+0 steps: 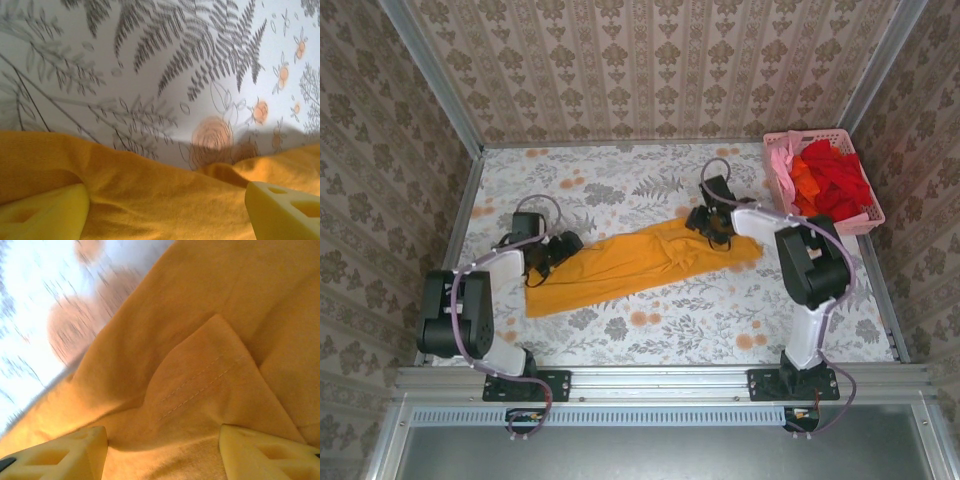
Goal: Fold and stack the t-shirts
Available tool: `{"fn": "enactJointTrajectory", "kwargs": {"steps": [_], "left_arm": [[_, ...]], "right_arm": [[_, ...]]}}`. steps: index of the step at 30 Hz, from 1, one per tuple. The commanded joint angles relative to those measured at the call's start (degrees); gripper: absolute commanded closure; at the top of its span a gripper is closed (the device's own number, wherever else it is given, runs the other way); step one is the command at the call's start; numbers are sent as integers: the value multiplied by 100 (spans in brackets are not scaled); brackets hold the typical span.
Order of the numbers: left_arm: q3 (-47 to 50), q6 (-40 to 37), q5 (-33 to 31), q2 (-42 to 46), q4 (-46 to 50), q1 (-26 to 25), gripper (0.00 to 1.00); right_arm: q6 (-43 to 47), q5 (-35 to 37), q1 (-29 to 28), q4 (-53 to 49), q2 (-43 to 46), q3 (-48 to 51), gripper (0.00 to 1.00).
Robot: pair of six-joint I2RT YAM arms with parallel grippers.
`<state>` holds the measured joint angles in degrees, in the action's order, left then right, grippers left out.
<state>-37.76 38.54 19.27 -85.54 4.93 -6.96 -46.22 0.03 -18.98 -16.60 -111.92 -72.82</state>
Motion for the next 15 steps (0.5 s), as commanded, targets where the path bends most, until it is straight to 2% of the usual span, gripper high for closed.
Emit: {"fn": "enactJointTrajectory", "kwargs": {"steps": [1,5,9,12,15], "left_arm": [[644,654,16,60,852,-290,16],[819,1206,-235,683,1104,-885,16],[841,1701,-881,1453,1555,-1687,16],[704,1535,-1240,1816,1795,-1740,16],[331,836,-1378,1834,1972,-1516,17]], "right_arm": [[104,-50,103,-512,-832,-1110,38],[-25,-568,122,-828,-1840,-2758,38],[-168,-1030,115,-922,-2524,-3949,37],[12,-1111,106,-847,-2439,-4194,36],[296,-841,52,-567,-1817,-3692,35]]}}
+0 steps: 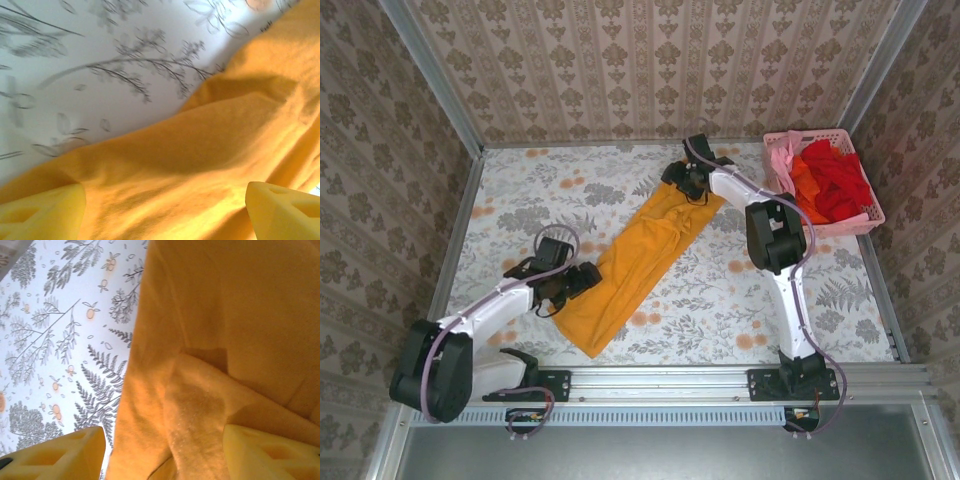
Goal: Fold and stack the t-shirts
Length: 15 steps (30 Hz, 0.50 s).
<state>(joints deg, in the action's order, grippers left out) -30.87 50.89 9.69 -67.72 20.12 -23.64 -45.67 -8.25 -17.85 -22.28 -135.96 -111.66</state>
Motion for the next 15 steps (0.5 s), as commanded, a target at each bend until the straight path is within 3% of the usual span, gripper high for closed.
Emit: {"fn": "enactJointTrajectory", "kwargs": {"steps": [1,5,9,12,15], "left_arm": [[-479,-698,-243,-48,418,314,19],[-1042,-1555,158,-663,747,825,23],[-1236,-1972,585,-1159,924,905,43],[-1144,-1996,859,-1302,941,782,60],[-997,-1965,869,-1300,1041,533,66]], "right_arm": [[285,200,-106,269,948,659,36],[118,930,-341,1260,2104,2545,35],[-433,885,-463,1903,2524,3779,36],[-565,751,-489,2033,2416,4041,41],[-511,739,-478,1954,2184,3932,51]]}}
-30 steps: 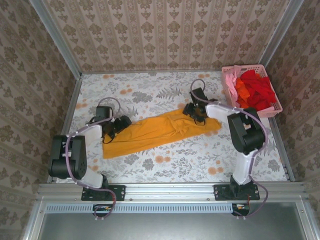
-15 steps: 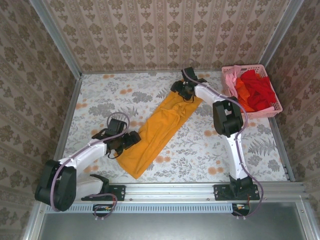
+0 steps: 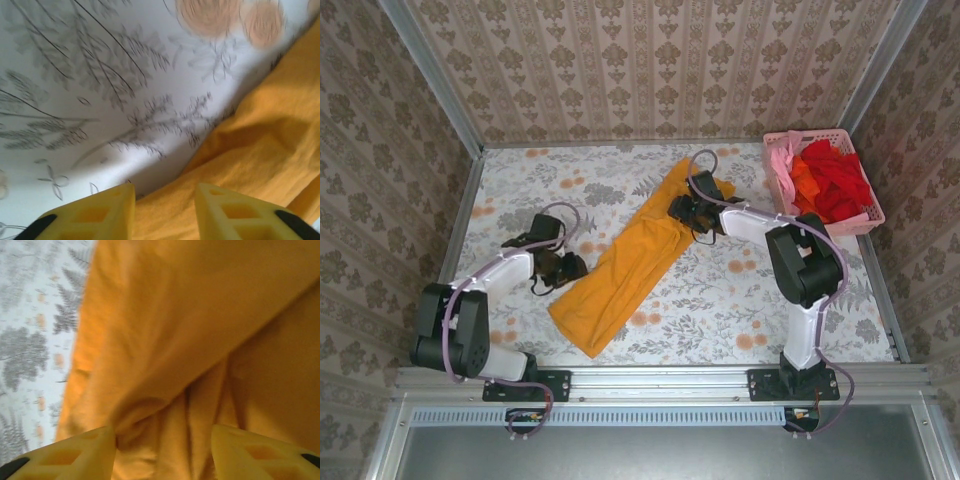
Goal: Fold and stack the t-shirts
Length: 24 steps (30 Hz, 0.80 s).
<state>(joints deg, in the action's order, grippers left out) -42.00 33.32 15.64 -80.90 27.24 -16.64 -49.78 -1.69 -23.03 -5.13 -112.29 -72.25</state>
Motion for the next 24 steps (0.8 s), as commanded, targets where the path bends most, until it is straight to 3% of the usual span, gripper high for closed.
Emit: {"fn": "enactJointTrajectory", "kwargs": {"steps": [1,9,19,24], "left_arm": [[192,-158,260,37,356,-249,67],[866,401,405,366,212,-788,70],[621,836,928,-108,-562,-1356,70],[452,1088,1143,-320,-1058,-1540,70]], "right_arm": [[-44,97,52,143,-282,-148,54],[297,-52,205,-743,-1491,-1804,59],[133,-789,151,-2078,-3728,-5581,56],[-42,-1106,140,-2309,-4514,-6812,56]]}}
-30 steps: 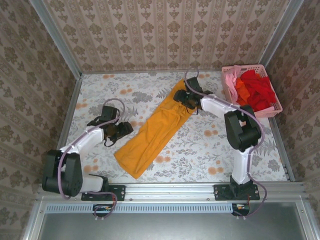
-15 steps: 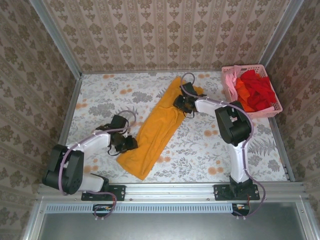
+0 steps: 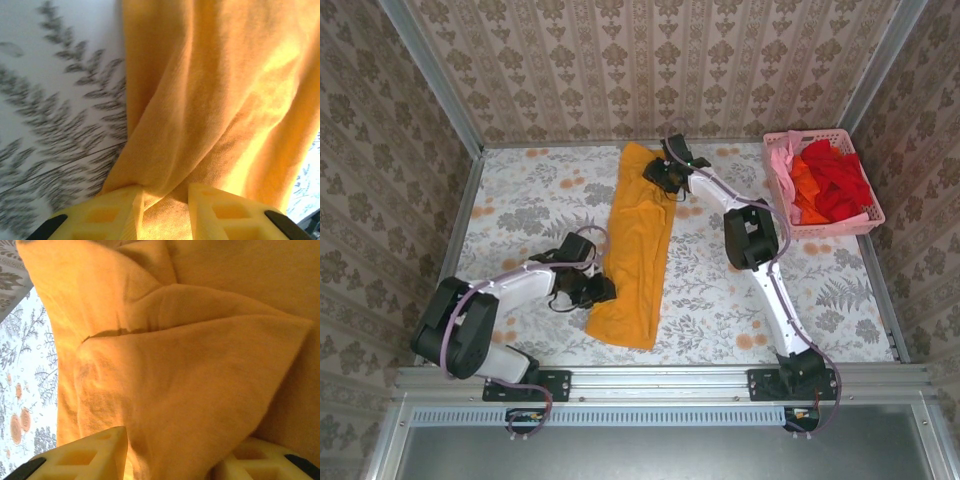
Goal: Fold and stack the t-shirts
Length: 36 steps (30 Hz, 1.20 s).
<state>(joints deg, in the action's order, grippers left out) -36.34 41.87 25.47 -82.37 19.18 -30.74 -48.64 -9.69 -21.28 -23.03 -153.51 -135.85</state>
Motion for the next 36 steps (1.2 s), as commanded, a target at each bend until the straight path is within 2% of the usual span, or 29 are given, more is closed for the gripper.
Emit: {"fn": "enactJointTrajectory", "kwargs": {"steps": [1,5,7,9,11,15,19,22,24,27,31,36], "left_arm": [[-180,207,160,-183,-240,-171,69],[-295,35,-8,32,-224,-233,67],[-344,-118,-246,183,-47,-145,66],[-453,-294,-443,337,219,-3,61],[-686,-560,-705,521,533,46,52],[-1074,-991,-1233,799,819,178,36],[-1208,-1110,-1148,742,607,429,31],[-1256,-993,-903,430,77,594,31],[-1321,-705,-568,38,-381,626,31],[-1654,-274,-39,-704,-735,668,36],[-1949,-80,46,-1339,-926,640,46],[-2187,-127,-55,-1804,-845,670,55]], "right_arm": [[-152,-355,-35,-528,-457,-588,56],[174,-419,-6,-613,-297,-675,53],[594,-331,-8,-717,-18,-595,48],[1194,-140,-58,-734,383,-371,43],[1650,55,-113,-599,921,209,39],[2204,306,-182,330,2209,2052,34],[2456,547,-393,868,3273,3669,33],[2231,775,-673,1020,3728,4492,33],[1935,779,-851,1244,3914,4990,38],[1515,568,-1041,1371,3958,5381,53],[1203,442,-1149,1392,3739,5551,68],[1110,573,-1092,1261,3267,5442,73]]}}
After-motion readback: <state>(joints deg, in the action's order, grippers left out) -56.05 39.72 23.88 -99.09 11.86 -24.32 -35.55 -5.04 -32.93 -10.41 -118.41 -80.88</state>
